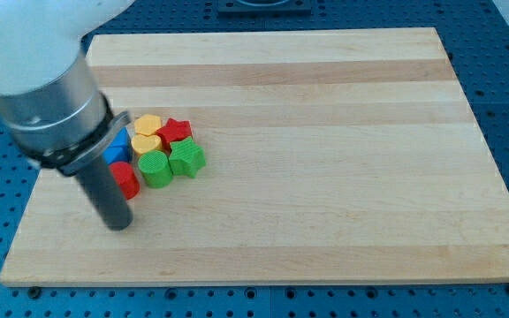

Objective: Point at the red circle

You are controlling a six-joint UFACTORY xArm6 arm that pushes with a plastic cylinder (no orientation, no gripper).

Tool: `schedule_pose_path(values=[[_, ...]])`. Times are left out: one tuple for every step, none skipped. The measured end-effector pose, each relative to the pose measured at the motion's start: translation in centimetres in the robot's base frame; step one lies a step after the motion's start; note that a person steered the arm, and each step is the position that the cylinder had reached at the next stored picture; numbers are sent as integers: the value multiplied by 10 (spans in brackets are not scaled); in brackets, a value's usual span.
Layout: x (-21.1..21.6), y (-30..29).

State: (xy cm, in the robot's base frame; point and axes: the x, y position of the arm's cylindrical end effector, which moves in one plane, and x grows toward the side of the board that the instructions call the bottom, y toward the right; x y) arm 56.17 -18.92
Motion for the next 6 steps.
schedule_pose_path(values=[[4,-49],[-17,-89],[-45,-99],[-46,-72],[-46,-34],[-50,12]])
